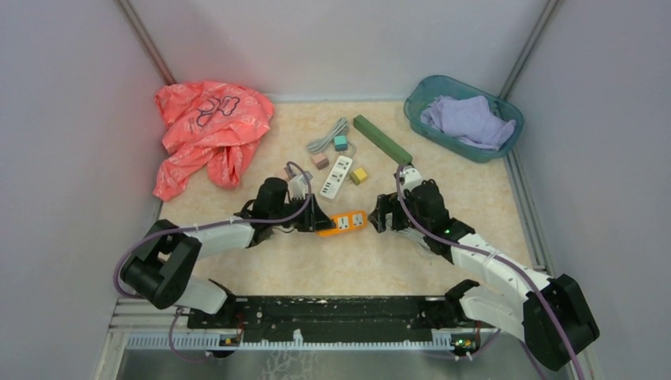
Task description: Insert the plug
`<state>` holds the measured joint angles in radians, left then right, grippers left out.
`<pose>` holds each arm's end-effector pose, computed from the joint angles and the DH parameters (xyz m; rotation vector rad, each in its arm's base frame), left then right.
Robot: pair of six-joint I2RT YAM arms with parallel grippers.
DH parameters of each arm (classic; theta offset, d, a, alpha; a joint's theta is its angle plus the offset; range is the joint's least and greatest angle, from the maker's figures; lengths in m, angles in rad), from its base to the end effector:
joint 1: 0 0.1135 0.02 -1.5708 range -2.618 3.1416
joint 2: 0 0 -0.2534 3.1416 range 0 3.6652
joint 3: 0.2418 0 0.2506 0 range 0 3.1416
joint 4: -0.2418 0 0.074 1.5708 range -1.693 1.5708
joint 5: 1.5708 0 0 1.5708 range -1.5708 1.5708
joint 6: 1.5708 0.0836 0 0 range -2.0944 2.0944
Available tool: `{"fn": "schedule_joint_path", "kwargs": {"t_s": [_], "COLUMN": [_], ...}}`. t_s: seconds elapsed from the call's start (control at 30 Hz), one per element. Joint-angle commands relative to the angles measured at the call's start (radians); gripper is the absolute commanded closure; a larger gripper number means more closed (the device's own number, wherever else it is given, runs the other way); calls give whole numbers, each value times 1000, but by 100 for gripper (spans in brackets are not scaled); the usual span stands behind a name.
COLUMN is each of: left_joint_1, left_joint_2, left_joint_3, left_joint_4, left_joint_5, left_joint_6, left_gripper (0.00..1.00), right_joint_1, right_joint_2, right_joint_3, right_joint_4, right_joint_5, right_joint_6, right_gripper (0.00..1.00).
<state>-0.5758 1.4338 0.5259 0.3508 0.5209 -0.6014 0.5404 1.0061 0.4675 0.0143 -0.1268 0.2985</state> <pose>0.2347 -0.2019 0.1322 0.3085 2.2864 -1.2094 0.2174 0.1428 0.1757 -0.3382 2.1286 0.6309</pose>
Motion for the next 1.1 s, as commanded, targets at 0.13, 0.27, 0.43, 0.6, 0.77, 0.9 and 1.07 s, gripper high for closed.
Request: {"fn": "schedule_joint_path", "kwargs": {"t_s": [0.13,0.27,0.43,0.6,0.77,0.9,1.07], "left_joint_1": [24,46,80,119,148,147,147], "left_joint_2": [52,50,66,67,103,103,-28], "left_joint_3": [-1,6,5,13,48,71,83], "left_joint_4": [-85,-122,-127,-149,-207,-224,-307], "left_joint_5": [-109,-147,-134,-147,-179,-207,-266], "left_joint_6": [69,94,98,104,124,139,152], "left_gripper": [54,42,35,30,27,27,10], "right_joint_1": [14,21,25,32,36,45,53], "right_joint_2": [9,11,15,16,20,23,13], "right_joint_3": [20,22,26,36,38,48,60], "right_joint_4": [51,50,45,36,38,36,21], "right_joint_5": [-2,0,6,10,13,14,12], "right_joint_6": [-25,-27,-33,-39,-40,-41,-51], "right_gripper": [15,15,16,16,16,16,16]}}
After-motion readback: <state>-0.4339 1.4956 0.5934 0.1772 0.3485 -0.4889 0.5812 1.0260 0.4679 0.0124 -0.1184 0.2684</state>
